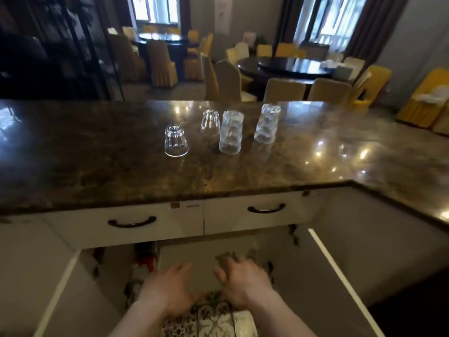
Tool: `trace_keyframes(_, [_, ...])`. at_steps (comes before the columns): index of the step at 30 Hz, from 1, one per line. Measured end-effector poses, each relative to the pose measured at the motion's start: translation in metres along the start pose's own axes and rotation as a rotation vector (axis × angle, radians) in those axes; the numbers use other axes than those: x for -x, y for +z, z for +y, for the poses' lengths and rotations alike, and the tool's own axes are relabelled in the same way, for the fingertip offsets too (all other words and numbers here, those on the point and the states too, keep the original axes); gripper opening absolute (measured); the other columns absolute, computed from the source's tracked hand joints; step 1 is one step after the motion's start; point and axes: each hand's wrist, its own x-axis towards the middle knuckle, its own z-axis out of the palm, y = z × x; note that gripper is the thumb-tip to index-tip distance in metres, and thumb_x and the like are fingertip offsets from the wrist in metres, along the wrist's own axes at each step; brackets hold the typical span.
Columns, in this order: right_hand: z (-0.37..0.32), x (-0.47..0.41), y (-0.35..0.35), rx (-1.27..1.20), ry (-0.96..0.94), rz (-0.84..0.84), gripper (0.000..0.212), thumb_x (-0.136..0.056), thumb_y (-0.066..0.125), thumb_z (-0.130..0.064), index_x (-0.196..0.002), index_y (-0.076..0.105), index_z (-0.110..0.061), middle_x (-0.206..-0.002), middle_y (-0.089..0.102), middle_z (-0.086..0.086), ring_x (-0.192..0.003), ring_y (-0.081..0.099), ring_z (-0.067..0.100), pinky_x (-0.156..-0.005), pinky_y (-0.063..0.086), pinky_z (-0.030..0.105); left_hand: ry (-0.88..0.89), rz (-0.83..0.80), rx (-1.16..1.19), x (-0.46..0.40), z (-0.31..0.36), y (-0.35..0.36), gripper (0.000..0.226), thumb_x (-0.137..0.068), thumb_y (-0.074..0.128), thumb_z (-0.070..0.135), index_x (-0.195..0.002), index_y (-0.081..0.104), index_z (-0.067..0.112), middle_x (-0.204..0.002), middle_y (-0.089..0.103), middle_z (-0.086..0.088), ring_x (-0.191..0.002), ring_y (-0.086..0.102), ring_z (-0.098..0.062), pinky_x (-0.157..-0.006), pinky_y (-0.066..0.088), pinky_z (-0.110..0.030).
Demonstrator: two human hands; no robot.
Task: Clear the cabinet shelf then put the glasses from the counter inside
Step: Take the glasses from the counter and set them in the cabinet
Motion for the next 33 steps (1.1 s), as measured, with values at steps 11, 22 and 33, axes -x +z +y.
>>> trace_keyframes(11, [-0.047, 0.115, -0.130, -0.011, 0.008, 0.248, 0.065, -0.096, 0.029, -0.069, -0.148, 0.042, -0.031, -0.146, 0.048, 0.005, -0.134, 0.047, 0.029, -0.107, 0.040, 0.049, 0.146, 0.352, -0.010, 0.127, 0.027, -0.133, 0.090, -0.072, 0.040, 0.086, -0.150, 0.018, 0.045, -0.156, 0.033, 0.010, -0.139, 0.036, -0.017, -0.111, 0.033, -0.043])
trace_keyframes(22, [-0.039, 0.082, -0.231, 0.025, -0.122, 0.522, 0.058, -0.101, 0.034, -0.059, -0.148, 0.041, -0.026, -0.149, 0.044, 0.006, -0.138, 0.040, 0.028, -0.111, 0.039, 0.049, 0.211, 0.785, -0.008, 0.080, 0.048, -0.227, 0.086, -0.079, 0.039, 0.080, -0.151, 0.015, 0.042, -0.160, 0.025, 0.006, -0.146, 0.021, -0.017, -0.120, 0.014, -0.042])
trace_keyframes(33, [-0.003, -0.081, -0.311, 0.371, -0.349, 0.552, 0.077, -0.098, 0.058, -0.034, -0.160, 0.016, -0.019, -0.169, 0.004, 0.016, -0.156, -0.003, 0.035, -0.124, 0.011, 0.055, -0.025, 0.698, -0.154, -0.034, 0.053, -0.287, 0.091, -0.083, 0.050, 0.072, -0.153, -0.001, 0.042, -0.165, 0.002, 0.003, -0.150, -0.003, -0.019, -0.122, 0.000, -0.045])
